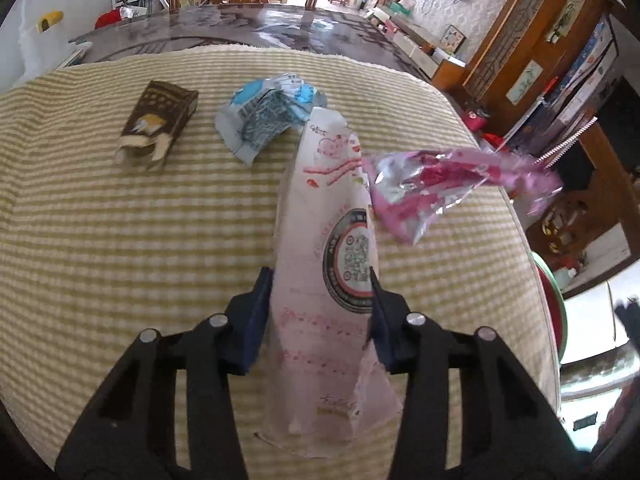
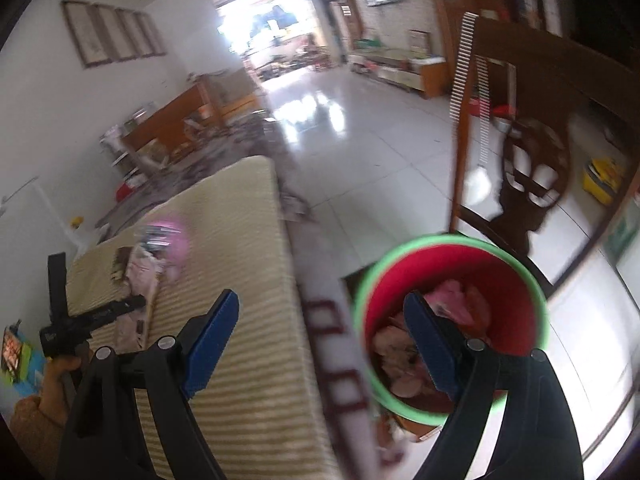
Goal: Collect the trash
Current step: 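Grasp the white-pink paper bag with the left tool while the right tool reaches the pink wrapper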
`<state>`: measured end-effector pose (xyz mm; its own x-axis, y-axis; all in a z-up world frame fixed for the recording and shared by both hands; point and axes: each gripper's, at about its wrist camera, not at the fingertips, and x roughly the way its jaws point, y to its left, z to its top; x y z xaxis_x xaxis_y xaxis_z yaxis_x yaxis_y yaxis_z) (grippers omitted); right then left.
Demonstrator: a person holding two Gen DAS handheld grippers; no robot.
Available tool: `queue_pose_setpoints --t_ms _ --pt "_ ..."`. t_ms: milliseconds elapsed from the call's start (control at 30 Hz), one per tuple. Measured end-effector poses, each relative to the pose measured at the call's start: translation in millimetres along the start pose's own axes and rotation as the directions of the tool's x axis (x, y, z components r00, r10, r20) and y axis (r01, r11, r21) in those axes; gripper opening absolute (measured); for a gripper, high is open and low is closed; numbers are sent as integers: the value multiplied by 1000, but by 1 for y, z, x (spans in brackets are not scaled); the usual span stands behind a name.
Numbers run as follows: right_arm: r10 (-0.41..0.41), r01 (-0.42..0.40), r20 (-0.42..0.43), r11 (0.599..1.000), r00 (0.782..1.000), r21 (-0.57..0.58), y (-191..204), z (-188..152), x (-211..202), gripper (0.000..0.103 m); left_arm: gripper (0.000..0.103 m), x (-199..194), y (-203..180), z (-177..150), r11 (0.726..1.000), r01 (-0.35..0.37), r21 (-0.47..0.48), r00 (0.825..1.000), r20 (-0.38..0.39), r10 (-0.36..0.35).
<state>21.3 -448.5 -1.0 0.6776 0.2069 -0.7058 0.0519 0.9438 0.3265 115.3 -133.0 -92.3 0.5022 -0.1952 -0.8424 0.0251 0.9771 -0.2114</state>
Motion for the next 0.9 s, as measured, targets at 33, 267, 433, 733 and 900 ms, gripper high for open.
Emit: queue_pose_setpoints --t_ms 33,267,433,733,900 --pt "18 -18 -5 1000 1000 -11 8 4 3 82 43 -4 2 -3 1000 -2 9 1000 2 2" --pt "46 -54 -41 967 998 -247 87 35 38 88 43 -47 43 -42 998 -52 46 998 24 51" --pt "-54 -6 -128 904 990 -427 123 49 106 88 45 -60 66 -64 998 -57 25 997 53 56" --pt "-108 20 -201 918 974 -396 133 70 191 82 56 -63 99 -70 997 44 -63 994 99 -37" --pt "-81 -29 -311 942 947 -333 144 62 212 21 59 -67 100 -72 996 60 -64 993 108 -53"
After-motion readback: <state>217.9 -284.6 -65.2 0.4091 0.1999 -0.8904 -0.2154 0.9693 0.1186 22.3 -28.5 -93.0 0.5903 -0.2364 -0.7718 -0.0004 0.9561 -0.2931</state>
